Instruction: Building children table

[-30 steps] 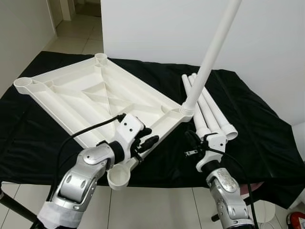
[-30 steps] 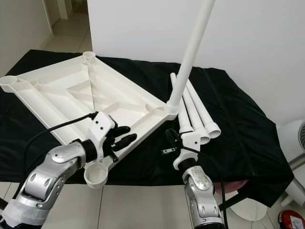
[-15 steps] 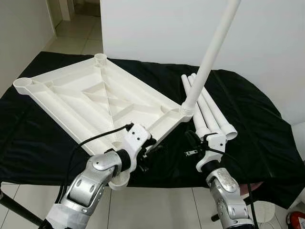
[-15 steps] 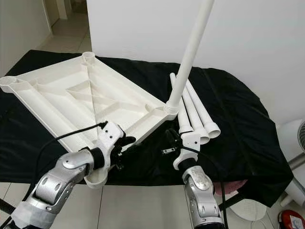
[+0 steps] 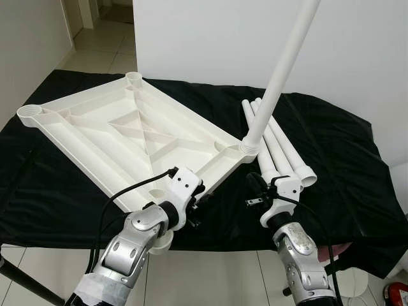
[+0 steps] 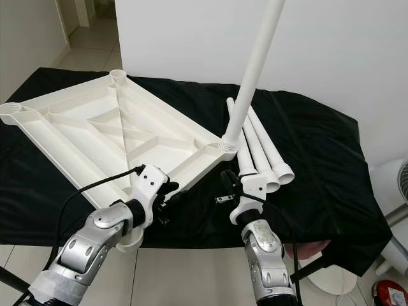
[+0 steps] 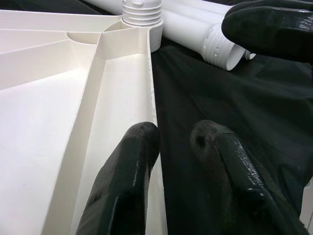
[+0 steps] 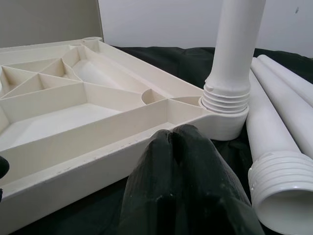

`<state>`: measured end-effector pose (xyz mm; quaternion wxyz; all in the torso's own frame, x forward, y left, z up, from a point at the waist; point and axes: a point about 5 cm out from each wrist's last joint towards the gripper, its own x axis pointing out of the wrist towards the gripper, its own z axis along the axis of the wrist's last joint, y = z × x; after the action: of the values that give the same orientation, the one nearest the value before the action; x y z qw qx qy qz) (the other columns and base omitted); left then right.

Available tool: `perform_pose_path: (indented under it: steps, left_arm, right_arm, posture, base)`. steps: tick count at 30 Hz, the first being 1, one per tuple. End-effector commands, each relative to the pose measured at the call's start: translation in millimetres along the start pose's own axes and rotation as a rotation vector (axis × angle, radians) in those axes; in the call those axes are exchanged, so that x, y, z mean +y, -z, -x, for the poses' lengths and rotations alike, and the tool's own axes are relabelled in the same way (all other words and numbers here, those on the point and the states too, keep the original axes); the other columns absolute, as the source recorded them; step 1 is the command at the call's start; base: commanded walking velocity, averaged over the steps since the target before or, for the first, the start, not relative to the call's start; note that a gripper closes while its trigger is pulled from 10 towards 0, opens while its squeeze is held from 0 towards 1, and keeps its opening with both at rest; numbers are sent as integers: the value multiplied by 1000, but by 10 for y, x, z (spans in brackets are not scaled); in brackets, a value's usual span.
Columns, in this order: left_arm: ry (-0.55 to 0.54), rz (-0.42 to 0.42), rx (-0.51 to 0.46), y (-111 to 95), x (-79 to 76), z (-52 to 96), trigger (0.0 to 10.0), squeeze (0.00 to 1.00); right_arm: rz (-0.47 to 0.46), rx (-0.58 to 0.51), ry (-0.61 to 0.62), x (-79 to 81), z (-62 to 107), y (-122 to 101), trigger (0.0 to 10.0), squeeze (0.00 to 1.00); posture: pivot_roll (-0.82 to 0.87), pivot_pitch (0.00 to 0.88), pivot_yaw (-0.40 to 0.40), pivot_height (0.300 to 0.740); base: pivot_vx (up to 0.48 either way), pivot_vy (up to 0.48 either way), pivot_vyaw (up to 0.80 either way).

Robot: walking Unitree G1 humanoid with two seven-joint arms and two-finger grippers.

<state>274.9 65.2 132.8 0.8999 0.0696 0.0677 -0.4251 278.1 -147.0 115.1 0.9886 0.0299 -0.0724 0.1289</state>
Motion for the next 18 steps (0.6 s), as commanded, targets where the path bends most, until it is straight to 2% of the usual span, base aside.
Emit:
perform_pose_path:
  steps: [1,13,18]
  left_arm:
    - [-29,-20,-1,-3,25,-25,10000,0]
    - [-42,-9,6,39,23,-26,10000,0]
    - [-2,-15,33,78,-4,-16,10000,0]
  right_arm:
    - [7,4,15,-31,-1,14,10000,0]
    - [7,5,14,-28,-1,22,10000,0]
    - [8,4,14,-27,-3,23,10000,0]
  posture:
    - [-10,0,-95,740]
    - [-7,0,-98,740]
    - [-6,0,-97,740]
  base:
    - [0,0,0]
    - [0,0,0]
    - [0,0,0]
